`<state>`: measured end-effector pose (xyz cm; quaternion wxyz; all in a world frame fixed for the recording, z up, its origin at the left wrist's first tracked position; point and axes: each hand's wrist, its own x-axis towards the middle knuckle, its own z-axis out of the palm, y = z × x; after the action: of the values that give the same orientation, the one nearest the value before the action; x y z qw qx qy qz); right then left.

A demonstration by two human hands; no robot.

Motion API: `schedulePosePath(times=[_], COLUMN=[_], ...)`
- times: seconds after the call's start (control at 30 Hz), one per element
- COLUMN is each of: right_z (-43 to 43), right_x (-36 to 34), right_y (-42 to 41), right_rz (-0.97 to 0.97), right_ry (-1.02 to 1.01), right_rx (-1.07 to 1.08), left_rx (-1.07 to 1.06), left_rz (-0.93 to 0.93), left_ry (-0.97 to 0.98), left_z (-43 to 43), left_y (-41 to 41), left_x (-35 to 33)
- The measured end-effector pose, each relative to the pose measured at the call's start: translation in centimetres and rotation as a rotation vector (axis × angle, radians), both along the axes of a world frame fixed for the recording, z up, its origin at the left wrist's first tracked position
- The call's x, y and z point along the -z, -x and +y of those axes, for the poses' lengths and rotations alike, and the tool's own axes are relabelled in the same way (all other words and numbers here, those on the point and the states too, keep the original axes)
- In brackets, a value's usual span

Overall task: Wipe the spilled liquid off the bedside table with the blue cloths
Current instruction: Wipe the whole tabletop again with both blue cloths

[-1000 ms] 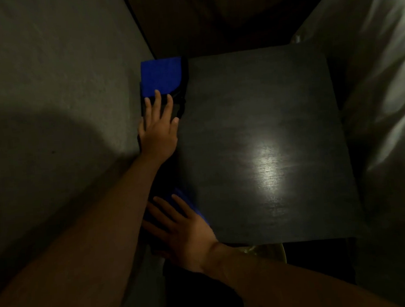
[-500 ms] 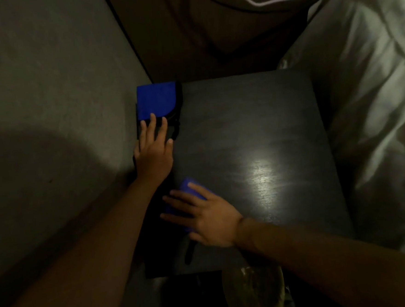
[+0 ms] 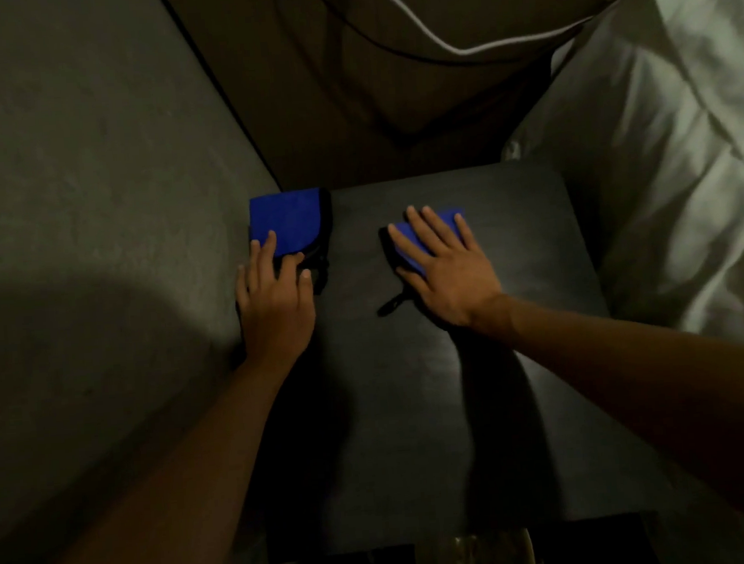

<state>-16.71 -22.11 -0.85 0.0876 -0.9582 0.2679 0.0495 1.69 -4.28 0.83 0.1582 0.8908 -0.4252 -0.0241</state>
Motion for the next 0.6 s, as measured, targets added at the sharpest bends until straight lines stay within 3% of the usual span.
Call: schedulePosePath(times=[0.13, 0.23, 0.43, 0.6], right_z=[-1.0, -0.4, -0.6, -0.4], right_x=[-0.5, -0.9, -1.3, -1.1], right_y=[-1.2, -3.2, -7.3, -10.7], right_rz=[0.038, 0.049, 0.053, 0.054], right_ry=[-0.056, -0.108, -0.177, -0.120], right_rx=[0.100, 0.143, 0.104, 0.097], left_rx=[-0.044, 0.019, 0.105, 0.129], left_rz=[0.062, 0.007, 0.065, -0.015], left_ry=[0.063, -0.094, -0.413, -0.352], left_z=[-1.7, -3.1, -6.3, -6.0], left_y=[-1.5, -3.0, -4.8, -5.1], left_x=[-0.2, -0.5, 0.0, 1.1])
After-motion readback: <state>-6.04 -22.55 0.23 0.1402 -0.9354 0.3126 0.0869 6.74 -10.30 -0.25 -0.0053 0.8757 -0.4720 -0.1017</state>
